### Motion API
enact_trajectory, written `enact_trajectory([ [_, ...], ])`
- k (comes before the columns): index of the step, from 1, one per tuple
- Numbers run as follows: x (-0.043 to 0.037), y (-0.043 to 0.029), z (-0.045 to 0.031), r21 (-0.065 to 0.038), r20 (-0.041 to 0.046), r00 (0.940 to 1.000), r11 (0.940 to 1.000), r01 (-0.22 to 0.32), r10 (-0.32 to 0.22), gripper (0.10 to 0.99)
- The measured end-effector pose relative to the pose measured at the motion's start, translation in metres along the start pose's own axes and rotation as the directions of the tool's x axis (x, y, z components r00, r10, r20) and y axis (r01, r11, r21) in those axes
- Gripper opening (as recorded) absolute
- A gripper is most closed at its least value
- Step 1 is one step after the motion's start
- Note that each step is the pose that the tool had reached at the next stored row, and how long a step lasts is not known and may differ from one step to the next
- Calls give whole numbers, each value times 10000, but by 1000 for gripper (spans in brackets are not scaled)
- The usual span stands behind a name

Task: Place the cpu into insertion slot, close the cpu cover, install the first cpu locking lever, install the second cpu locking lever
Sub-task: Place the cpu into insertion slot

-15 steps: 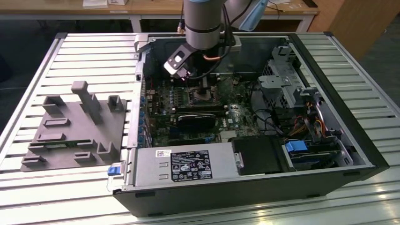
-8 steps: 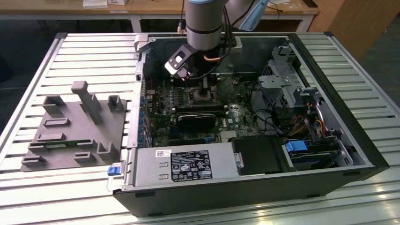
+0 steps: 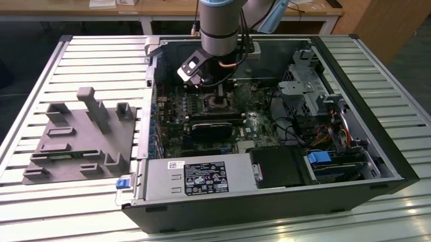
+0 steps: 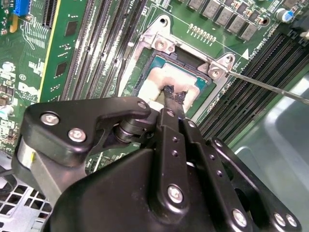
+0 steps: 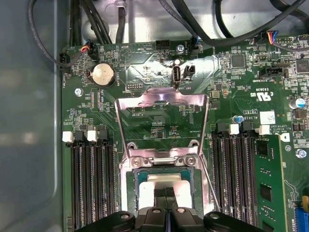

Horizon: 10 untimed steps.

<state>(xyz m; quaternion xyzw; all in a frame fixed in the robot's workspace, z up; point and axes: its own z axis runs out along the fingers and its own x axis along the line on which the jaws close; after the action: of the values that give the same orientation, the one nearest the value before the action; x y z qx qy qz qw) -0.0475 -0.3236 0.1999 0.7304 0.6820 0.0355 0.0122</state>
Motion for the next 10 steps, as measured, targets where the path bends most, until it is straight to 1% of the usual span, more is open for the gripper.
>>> enact_trajectory([
  [10, -1, -1, 11, 1, 1, 10000, 10000, 0, 0, 106],
])
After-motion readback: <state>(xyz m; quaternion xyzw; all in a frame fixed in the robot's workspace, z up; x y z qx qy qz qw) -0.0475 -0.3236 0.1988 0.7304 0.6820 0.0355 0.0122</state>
